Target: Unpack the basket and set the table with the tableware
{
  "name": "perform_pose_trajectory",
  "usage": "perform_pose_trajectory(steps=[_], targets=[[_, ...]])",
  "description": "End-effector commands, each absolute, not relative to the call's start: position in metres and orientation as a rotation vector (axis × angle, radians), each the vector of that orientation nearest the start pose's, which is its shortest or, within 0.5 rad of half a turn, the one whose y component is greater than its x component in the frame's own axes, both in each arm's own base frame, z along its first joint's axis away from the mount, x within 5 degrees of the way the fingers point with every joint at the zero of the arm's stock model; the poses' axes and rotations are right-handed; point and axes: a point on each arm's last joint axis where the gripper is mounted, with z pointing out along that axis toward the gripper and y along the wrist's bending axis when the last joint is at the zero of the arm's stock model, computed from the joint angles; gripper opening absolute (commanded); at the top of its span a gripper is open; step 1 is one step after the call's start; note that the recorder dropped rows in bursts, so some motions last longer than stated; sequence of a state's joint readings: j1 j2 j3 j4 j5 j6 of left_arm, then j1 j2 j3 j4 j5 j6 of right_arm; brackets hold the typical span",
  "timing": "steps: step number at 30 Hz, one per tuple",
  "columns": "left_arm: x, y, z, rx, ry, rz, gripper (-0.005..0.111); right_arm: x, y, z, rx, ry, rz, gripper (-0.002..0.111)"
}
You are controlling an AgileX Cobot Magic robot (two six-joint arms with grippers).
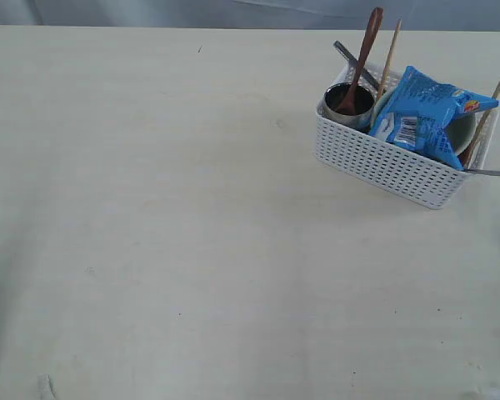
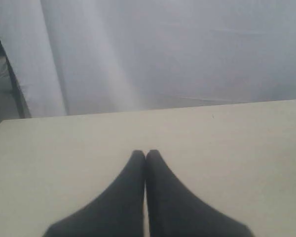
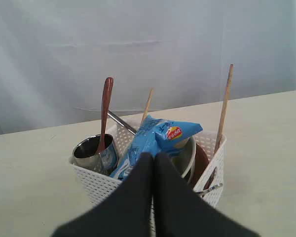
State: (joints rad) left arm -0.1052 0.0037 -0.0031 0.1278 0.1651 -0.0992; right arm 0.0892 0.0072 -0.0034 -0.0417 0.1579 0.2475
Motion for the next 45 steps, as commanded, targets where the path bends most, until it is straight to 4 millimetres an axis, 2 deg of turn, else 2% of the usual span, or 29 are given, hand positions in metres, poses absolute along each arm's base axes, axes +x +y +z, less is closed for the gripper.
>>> perform_pose_trajectory(steps=[1, 5, 11, 18, 21, 24, 28, 30, 32, 36, 38, 43, 45], targets=[[0.056, -0.004, 0.198, 0.084, 1.646, -0.046, 0.000, 0.056, 0.004, 0.199, 0.099, 1.639, 0.210, 0.000], [0.056, -0.004, 0.198, 0.084, 1.646, -0.046, 0.000, 0.056, 0.004, 0.200, 0.112, 1.631, 0.225, 0.000], [0.056, -0.004, 0.198, 0.084, 1.646, -0.046, 0.000, 0.056, 0.004, 0.216, 0.229, 1.445, 0.389, 0.000], [0.056, -0.004, 0.198, 0.084, 1.646, -0.046, 0.000, 0.044, -0.001, 0.252, 0.232, 1.018, 0.450, 0.000], [0.056, -0.004, 0.198, 0.084, 1.646, -0.046, 0.000, 0.037, -0.005, 0.261, 0.268, 0.878, 0.491, 0.000], [0.056, -0.004, 0.198, 0.084, 1.646, -0.046, 0.000, 0.032, -0.010, 0.268, 0.359, 0.751, 0.645, 0.000], [0.056, -0.004, 0.198, 0.084, 1.646, -0.046, 0.000, 0.037, -0.007, 0.268, 0.489, 0.837, 0.871, 0.000], [0.056, -0.004, 0.198, 0.084, 1.646, -0.046, 0.000, 0.041, -0.003, 0.269, 0.594, 0.975, 0.992, 0.000], [0.056, -0.004, 0.198, 0.084, 1.646, -0.046, 0.000, 0.042, 0.002, 0.272, 0.625, 1.143, 0.976, 0.000], [0.056, -0.004, 0.198, 0.084, 1.646, -0.046, 0.000, 0.040, 0.004, 0.283, 0.515, 1.350, 0.757, 0.000], [0.056, -0.004, 0.198, 0.084, 1.646, -0.046, 0.000, 0.041, 0.004, 0.293, 0.474, 1.326, 0.726, 0.000], [0.056, -0.004, 0.198, 0.084, 1.646, -0.046, 0.000, 0.040, 0.002, 0.323, 0.412, 1.067, 0.779, 0.000], [0.056, -0.004, 0.198, 0.084, 1.646, -0.046, 0.000, 0.045, 0.003, 0.323, 0.432, 1.116, 0.775, 0.000]])
